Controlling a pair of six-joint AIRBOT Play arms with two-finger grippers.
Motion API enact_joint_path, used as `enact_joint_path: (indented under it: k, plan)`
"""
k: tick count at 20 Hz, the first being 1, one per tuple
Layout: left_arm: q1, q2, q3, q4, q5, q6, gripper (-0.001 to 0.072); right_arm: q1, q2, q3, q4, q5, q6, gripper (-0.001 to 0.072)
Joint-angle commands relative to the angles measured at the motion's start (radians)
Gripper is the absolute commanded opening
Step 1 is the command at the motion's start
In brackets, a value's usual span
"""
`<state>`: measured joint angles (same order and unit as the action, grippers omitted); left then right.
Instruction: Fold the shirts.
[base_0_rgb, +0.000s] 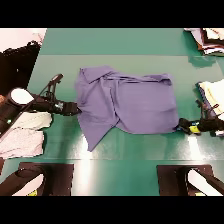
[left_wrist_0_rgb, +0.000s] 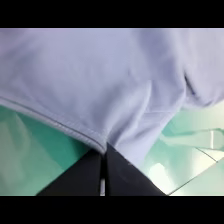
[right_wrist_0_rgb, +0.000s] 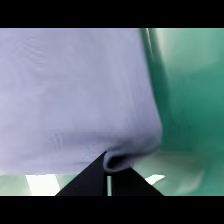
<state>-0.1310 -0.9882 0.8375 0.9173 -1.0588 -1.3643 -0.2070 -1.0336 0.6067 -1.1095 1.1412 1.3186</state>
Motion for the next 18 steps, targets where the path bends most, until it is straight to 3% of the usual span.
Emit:
enact_joint_path:
  k: [1,5,11,15,18]
  plan:
    - [0.001,0.092,0.171,0.087,-0.065,-0.026,0.0024,0.064,0.113,0.198,0.044,0.035,0.0,0.0013]
    - [0.001,0.154,0.577,0.19,-0.096,-0.062,0.0025,0.075,0.211,0.574,0.042,0.028,0.0,0.0013]
    - [0.001,0.154,1.223,0.2,-0.072,-0.08,0.0025,-0.011,0.27,1.125,0.036,0.068,-0.001,0.0013]
    - [0.001,0.155,1.45,0.193,-0.045,-0.146,0.0024,-0.161,0.28,1.36,0.032,0.146,-0.001,0.0013]
    - [0.001,0.155,1.481,0.084,-0.075,-0.207,0.0024,-0.252,0.239,1.474,-0.018,0.257,-0.004,0.0012]
